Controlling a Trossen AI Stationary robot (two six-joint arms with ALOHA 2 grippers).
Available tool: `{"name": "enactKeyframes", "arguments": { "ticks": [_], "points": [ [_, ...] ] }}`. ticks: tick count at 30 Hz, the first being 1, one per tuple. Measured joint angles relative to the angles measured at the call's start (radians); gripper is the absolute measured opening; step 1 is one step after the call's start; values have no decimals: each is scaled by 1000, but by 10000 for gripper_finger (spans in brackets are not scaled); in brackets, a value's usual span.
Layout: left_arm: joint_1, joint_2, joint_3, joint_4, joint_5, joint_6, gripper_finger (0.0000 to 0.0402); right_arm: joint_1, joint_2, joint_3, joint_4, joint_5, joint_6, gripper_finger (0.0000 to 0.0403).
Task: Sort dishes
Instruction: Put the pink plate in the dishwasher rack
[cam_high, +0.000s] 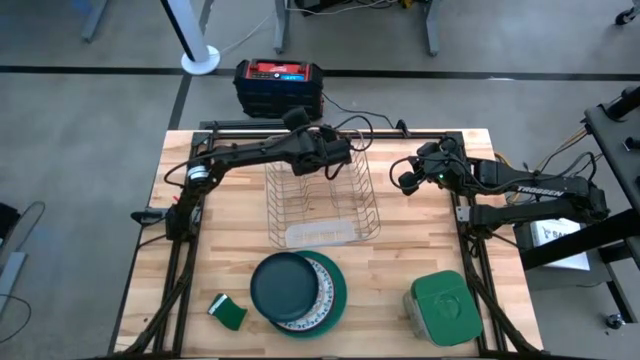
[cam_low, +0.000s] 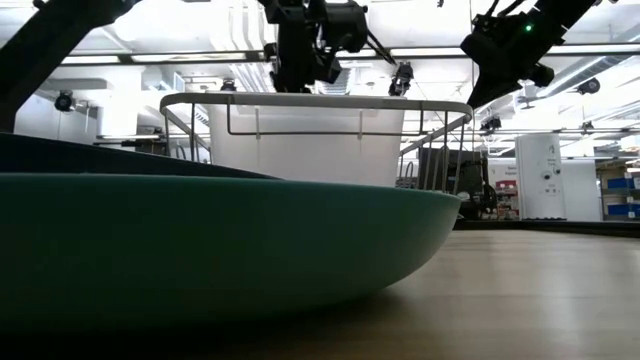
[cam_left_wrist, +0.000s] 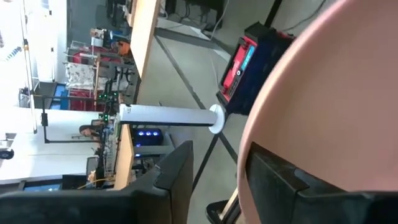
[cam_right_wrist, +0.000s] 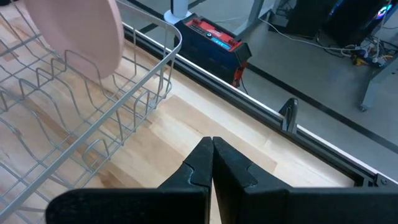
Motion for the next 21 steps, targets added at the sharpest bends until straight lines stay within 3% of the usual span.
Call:
{"name": "enactKeyframes", "arguments": {
  "ticks": [8, 21],
  "points": [
    [6, -1, 65, -19, 78, 46, 144, 0, 0, 0, 0, 0, 1, 0],
    [13, 5, 66, 36, 227, 89, 151, 0, 0, -1, -1, -8, 9, 0]
  ]
}}
